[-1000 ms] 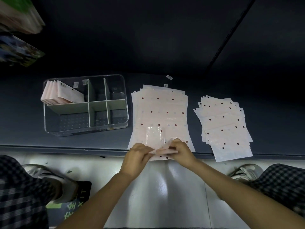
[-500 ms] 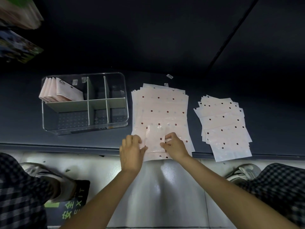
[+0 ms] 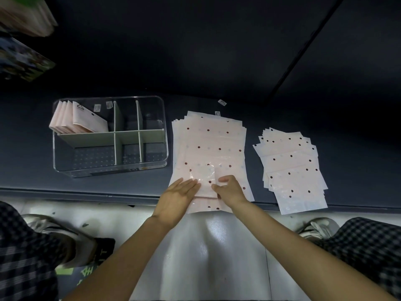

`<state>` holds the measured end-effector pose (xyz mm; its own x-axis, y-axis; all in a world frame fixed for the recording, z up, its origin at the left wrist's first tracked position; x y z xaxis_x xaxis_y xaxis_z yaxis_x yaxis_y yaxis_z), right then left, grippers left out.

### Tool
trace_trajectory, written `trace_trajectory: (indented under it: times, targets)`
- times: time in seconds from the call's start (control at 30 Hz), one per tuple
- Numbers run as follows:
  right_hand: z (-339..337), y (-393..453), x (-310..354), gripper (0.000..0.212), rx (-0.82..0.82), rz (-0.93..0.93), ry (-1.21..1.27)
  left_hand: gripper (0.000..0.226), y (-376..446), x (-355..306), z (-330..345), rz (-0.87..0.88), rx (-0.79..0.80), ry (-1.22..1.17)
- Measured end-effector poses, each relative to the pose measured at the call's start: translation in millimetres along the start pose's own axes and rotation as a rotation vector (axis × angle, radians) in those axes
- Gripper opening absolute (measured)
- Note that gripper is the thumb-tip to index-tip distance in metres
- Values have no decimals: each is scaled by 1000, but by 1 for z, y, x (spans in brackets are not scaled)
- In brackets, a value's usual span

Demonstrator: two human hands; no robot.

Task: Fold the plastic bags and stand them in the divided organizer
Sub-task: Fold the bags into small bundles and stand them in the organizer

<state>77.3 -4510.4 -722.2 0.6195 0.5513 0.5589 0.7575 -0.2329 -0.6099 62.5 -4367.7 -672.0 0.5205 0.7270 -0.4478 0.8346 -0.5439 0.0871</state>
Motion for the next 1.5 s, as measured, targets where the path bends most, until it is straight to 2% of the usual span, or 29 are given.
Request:
trace_trajectory:
  times: [0.07,0.17,0.23,0.3,0.37,0.43,0.5,0.57,0.6,0.67,0.73,0.83,0.93,1.0,1.07,1.13,1.2,1.33,1.47,1.5]
  targets:
    - [-11,-7,14,34,-53,-87,-88,66,4,3,-8,-23,-2,-45]
    - [-31,-32,64,53,-207,-502,-453,55,17,11,-16,-69,-12,-88]
    - [-18,-50,89,69,-164,-767,-789,47,27,6,-26,-44,-13,-89]
    - [-7,-57,96,59,-122,-861,-1061,43,35,0,-35,-1,18,-96]
    - [-14,-58,105,35,-135,-831,-1142,33,41,1,-51,-31,11,-185]
    - [-27,-56,114,18,-90,-750,-1061,18,42,12,-67,-140,-40,-458]
    - [-39,-52,123,25,37,-654,-778,7,40,25,-71,-241,-36,-744]
    - [-46,-55,136,31,157,-592,-456,17,34,34,-65,-351,29,-927]
    - [-48,-58,144,29,199,-584,-355,13,31,38,-64,-400,47,-998]
    - [-49,-62,158,22,267,-571,-275,3,26,45,-66,-452,47,-1144]
    - [-49,-62,169,17,302,-559,-306,5,23,53,-71,-466,33,-1218]
    - [-49,-58,196,16,233,-596,-439,8,21,72,-90,-482,-20,-1215]
    - [-40,-56,231,13,162,-614,-447,9,20,104,-127,-487,-204,-1146]
    - [-29,-54,261,10,94,-641,-400,4,10,135,-161,-508,-391,-909]
    - [-14,-50,289,9,12,-657,-352,15,-10,165,-188,-604,-540,-561]
    - [13,-47,312,12,-11,-657,-272,27,-34,189,-203,-741,-597,-233]
    - [44,-45,331,17,-21,-668,-250,33,-50,206,-203,-845,-560,-79]
    - [97,-41,362,18,-138,-751,-450,42,-69,233,-184,-974,-484,-109]
    - [135,-35,374,6,-244,-782,-730,46,-83,246,-179,-1026,-542,-171]
    - [143,-32,375,8,-249,-775,-767,47,-85,248,-179,-1027,-558,-183]
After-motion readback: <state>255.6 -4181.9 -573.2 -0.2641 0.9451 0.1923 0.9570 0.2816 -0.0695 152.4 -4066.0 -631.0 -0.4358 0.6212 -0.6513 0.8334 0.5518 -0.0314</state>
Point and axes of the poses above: each hand's wrist, its own y-axis towards the middle knuckle, its own z-axis out of the palm, x = y × z, the point moved 10 cm from there along y, towards the middle knuckle, and after that the axes turned 10 degrees about -y, right-handed, at the moved point
